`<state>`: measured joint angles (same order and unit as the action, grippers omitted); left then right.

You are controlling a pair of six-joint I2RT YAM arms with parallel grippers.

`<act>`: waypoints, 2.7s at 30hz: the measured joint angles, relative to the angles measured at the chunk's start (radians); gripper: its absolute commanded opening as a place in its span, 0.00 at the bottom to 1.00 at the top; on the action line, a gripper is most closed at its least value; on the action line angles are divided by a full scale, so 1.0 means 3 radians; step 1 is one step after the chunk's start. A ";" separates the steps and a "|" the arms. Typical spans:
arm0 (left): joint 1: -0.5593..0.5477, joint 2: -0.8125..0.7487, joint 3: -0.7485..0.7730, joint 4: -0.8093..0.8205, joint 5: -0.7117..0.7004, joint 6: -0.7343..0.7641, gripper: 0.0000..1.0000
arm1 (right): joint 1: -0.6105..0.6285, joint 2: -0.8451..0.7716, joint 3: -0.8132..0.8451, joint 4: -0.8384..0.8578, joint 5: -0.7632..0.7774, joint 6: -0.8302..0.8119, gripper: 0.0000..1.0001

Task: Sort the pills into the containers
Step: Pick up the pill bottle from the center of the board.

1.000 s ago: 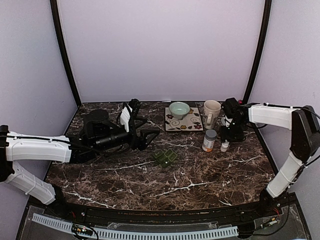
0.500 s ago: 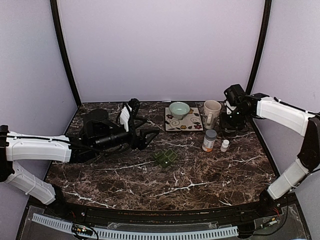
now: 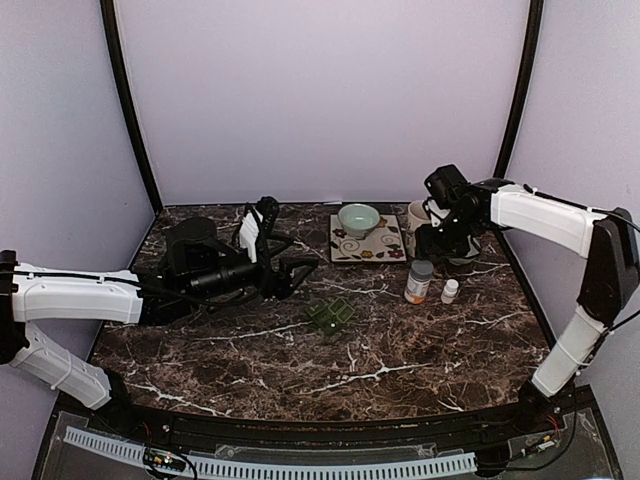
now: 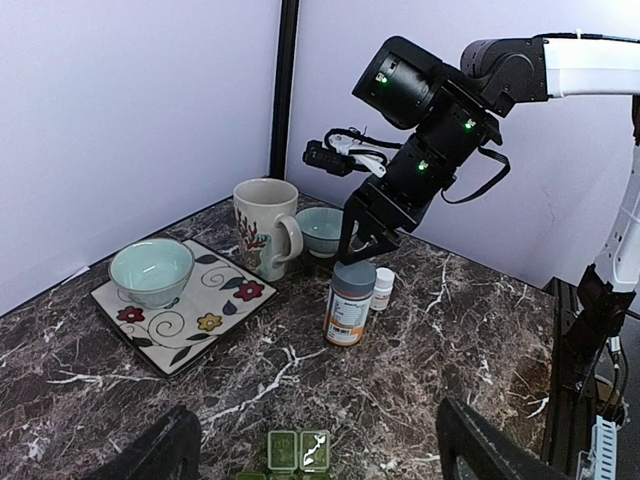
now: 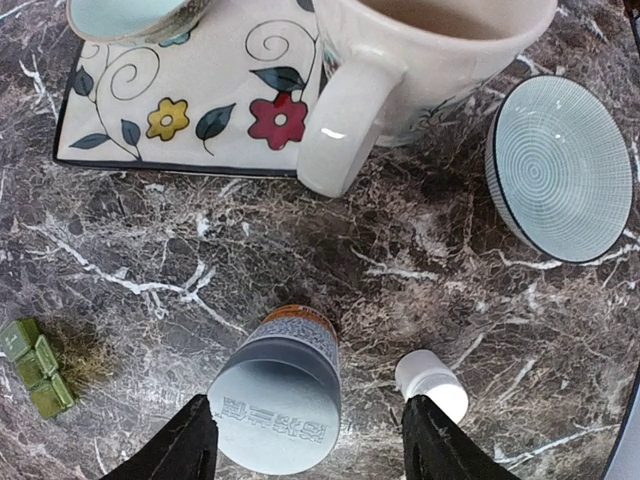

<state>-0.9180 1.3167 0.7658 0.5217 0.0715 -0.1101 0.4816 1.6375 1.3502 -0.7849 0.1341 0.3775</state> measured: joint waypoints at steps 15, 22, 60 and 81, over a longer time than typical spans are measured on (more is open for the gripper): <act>0.0023 0.0025 0.0000 0.0000 0.0015 -0.0018 0.84 | 0.0036 0.0209 0.0061 -0.0078 -0.0095 -0.0039 0.66; 0.0041 0.0041 0.0000 0.0000 0.0047 -0.0024 0.84 | 0.0053 0.0234 0.0065 -0.0074 -0.0116 -0.0062 0.66; 0.0060 0.0053 0.0000 0.0001 0.0076 -0.0062 0.84 | 0.0104 0.0243 0.0099 -0.0104 -0.0145 -0.0089 0.73; 0.0065 0.0064 -0.0006 0.0003 0.0085 -0.0078 0.84 | 0.0106 0.0369 0.0099 -0.0104 -0.0135 -0.0121 0.67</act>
<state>-0.8986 1.3357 0.7639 0.5224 0.0971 -0.1333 0.5133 1.7481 1.3800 -0.8162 0.0937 0.3412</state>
